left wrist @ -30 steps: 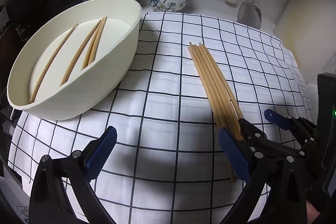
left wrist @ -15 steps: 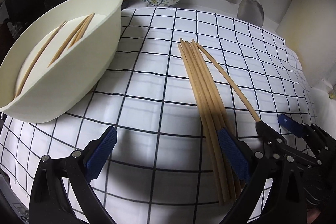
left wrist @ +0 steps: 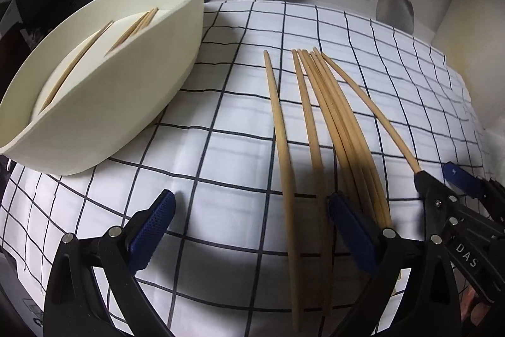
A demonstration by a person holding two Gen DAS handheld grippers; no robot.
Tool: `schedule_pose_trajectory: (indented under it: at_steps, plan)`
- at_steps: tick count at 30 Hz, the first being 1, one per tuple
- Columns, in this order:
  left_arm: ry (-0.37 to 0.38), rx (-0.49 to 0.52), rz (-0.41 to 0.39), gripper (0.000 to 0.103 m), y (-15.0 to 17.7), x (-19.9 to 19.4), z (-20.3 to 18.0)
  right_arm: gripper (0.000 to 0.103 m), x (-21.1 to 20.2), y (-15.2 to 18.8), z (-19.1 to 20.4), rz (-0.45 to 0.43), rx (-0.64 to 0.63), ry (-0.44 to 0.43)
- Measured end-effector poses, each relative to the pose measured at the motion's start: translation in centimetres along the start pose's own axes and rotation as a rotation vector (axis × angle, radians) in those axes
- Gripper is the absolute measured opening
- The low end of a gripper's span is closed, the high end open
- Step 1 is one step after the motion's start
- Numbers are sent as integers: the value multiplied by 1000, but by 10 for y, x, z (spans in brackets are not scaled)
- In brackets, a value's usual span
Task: Organize utensils
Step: 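Close the left gripper on one wooden chopstick while the right gripper closes on another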
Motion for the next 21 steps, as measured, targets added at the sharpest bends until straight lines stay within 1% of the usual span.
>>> schedule_pose_trajectory:
  at_steps: [3, 5, 9, 12, 15, 18, 21]
  plan:
    - [7, -22, -25, 96, -2, -7, 7, 52, 1, -3, 1, -4, -2, -11]
    - [-5, -30, -36, 96, -3, -10, 11, 52, 2, -5, 1, -6, -4, -14]
    - [-45, -32, -13, 96, -3, -1, 17, 53, 4, -7, 1, -10, -7, -13]
    - [-46, -42, -19, 97, -2, 0, 19, 53, 7, -10, 2, -14, -21, -9]
    - [-51, -23, -21, 97, -5, 2, 14, 52, 9, -13, 5, -21, -36, -10]
    - [-60, -3, 12, 96, -6, 8, 10, 52, 12, -18, 8, -21, -53, -18]
    - [-50, -18, 8, 95, -5, 9, 14, 52, 13, -20, 10, -19, -64, -28]
Point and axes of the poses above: each gripper's, at about its wrist camera, not at the fingertips, and x roughly the way its jaws point, z to its left, y to its underside, the point moved 1 cm from there along x, roughly the way its jaws point, and after that the axes turned 3 degrees about z, right-handed, at the moved point
